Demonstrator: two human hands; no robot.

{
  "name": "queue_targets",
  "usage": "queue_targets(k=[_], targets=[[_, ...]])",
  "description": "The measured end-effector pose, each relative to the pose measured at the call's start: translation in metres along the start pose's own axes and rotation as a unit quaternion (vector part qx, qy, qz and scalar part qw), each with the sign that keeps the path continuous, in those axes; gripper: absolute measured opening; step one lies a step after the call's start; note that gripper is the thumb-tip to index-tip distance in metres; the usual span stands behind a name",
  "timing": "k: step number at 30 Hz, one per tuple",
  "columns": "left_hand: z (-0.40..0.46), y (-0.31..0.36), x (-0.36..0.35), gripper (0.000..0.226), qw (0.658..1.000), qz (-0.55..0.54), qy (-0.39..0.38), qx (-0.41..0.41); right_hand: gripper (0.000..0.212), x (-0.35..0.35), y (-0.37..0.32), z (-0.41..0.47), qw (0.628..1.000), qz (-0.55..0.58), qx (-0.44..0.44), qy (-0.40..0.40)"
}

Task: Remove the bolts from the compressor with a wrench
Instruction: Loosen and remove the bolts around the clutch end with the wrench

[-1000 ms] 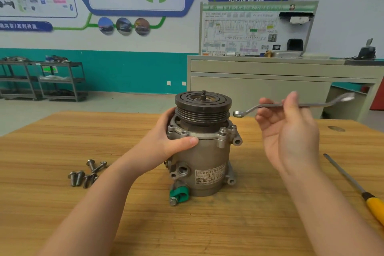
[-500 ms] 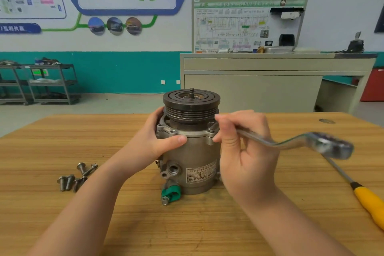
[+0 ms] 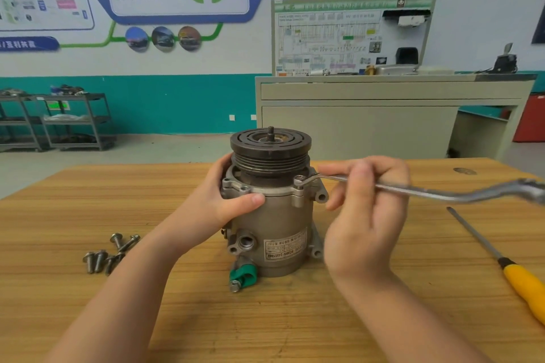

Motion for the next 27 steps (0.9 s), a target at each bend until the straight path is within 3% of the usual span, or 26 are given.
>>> queue_targets(k=[2,5,8,9,11,13,15,20,27], targets=[[0.0,0.0,0.0,0.091,1.0,-0.001,0.004,-0.001,0.013,0.005,0.012,0.01,0.985,0.083,-0.146,0.048],[0.0,0.001,0.0,0.094,1.0,0.002,0.002,-0.001,0.015,0.009,0.032,0.027,0.911,0.199,-0.358,0.051],[-0.001,0.001,0.0,0.093,1.0,0.005,0.003,0.0,0.016,0.011,0.04,0.037,0.854,0.285,-0.433,0.04],[-0.001,0.001,0.0,0.096,1.0,0.006,0.001,0.002,0.016,0.012,0.039,0.039,0.861,0.291,-0.415,0.049],[-0.001,0.002,0.0,0.102,1.0,0.013,-0.003,0.005,0.016,0.015,0.031,0.039,0.912,0.24,-0.328,0.055],[-0.002,0.003,0.0,0.102,1.0,0.016,-0.004,0.003,0.014,0.016,0.022,0.036,0.965,0.156,-0.21,0.032],[-0.001,0.003,0.0,0.097,1.0,0.01,-0.002,0.002,0.011,0.012,0.012,0.03,0.988,0.103,-0.119,0.0],[-0.001,0.003,-0.001,0.095,1.0,0.006,0.0,0.009,0.01,0.003,0.0,0.016,0.996,0.033,0.02,-0.085],[-0.001,0.002,0.0,0.11,1.0,-0.003,-0.007,-0.001,0.033,-0.004,-0.002,-0.003,0.969,-0.102,0.183,-0.128]])
Point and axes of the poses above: each hand's wrist, its own z-axis towards the middle knuckle, its own x-axis out of the back of the hand, y = z × x, the point moved 2 cm from there along z, towards the middle knuckle
